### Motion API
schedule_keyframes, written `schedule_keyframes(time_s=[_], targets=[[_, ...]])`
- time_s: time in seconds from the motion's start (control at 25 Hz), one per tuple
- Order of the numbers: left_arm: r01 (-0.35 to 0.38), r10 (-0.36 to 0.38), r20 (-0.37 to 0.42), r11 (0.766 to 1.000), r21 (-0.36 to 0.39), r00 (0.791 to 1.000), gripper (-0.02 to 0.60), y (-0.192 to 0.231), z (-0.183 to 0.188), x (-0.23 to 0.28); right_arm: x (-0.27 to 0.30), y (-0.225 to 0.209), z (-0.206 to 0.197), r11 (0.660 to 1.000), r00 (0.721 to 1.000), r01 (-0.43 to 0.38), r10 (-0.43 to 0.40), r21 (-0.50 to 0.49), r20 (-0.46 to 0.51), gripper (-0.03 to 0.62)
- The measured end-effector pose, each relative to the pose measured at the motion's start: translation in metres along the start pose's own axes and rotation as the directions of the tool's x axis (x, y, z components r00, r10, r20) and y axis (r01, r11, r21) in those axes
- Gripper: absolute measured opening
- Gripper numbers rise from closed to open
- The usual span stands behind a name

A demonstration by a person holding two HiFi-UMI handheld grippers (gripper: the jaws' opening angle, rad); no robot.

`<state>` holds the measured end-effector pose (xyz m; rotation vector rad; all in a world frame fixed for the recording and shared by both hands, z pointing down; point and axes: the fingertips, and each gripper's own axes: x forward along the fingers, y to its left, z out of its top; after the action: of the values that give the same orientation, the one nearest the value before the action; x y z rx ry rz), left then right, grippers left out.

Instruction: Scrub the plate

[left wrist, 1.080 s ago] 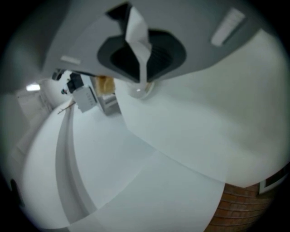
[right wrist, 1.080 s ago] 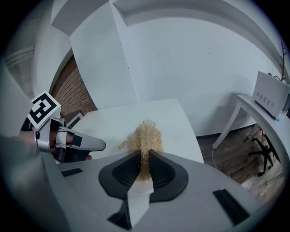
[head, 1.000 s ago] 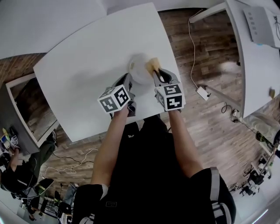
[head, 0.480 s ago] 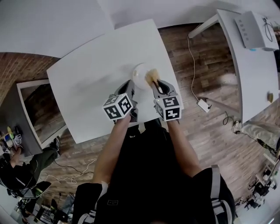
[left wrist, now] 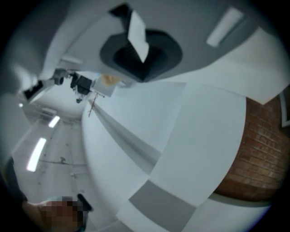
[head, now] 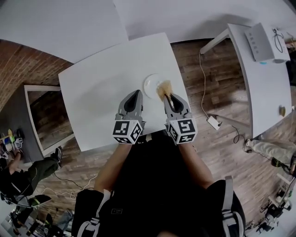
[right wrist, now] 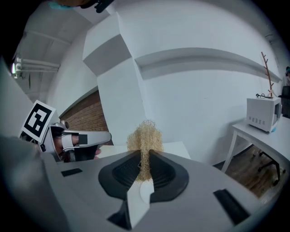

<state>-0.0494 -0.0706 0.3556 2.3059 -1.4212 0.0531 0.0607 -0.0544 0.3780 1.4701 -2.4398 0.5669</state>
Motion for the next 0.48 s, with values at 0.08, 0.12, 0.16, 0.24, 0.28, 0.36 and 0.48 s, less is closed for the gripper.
schedule_keyframes(time_s=[0.08,0.12,0.16,0.24,0.28,0.36,0.48], targets=[[0.014,-0.016,0.035,0.998,0.064,0.999,0.002,-0.010,0.012,-0.011,-0.009,0.005,0.011,1.000,0.999,-0.012,0.012,-0.008,0.036,0.046],[0.019,-0.024,0.047,0.996,0.092,0.999,0.002,-0.015,0.015,-0.017,-0.014,0.007,0.015,1.000,0.998,-0.018,0.018,-0.013,0.052,0.046],[0.023,-0.030,0.054,0.993,0.116,0.998,0.002,-0.019,0.016,-0.023,-0.019,0.009,0.018,1.000,0.998,-0.022,0.023,-0.016,0.065,0.047],[0.028,-0.036,0.056,0.989,0.145,0.998,0.002,-0.025,0.014,-0.033,-0.027,0.012,0.021,0.999,0.996,-0.029,0.030,-0.020,0.082,0.047],[0.029,-0.037,0.055,0.989,0.148,0.998,0.002,-0.026,0.012,-0.037,-0.030,0.014,0.022,0.999,0.996,-0.031,0.033,-0.019,0.087,0.046],[0.029,-0.037,0.051,0.989,0.147,0.998,0.002,-0.025,0.009,-0.041,-0.032,0.016,0.023,0.999,0.995,-0.036,0.038,-0.020,0.089,0.046],[0.031,-0.041,0.061,0.987,0.157,0.997,0.002,-0.026,0.013,-0.039,-0.031,0.017,0.021,0.999,0.996,-0.043,0.044,-0.021,0.083,0.046]])
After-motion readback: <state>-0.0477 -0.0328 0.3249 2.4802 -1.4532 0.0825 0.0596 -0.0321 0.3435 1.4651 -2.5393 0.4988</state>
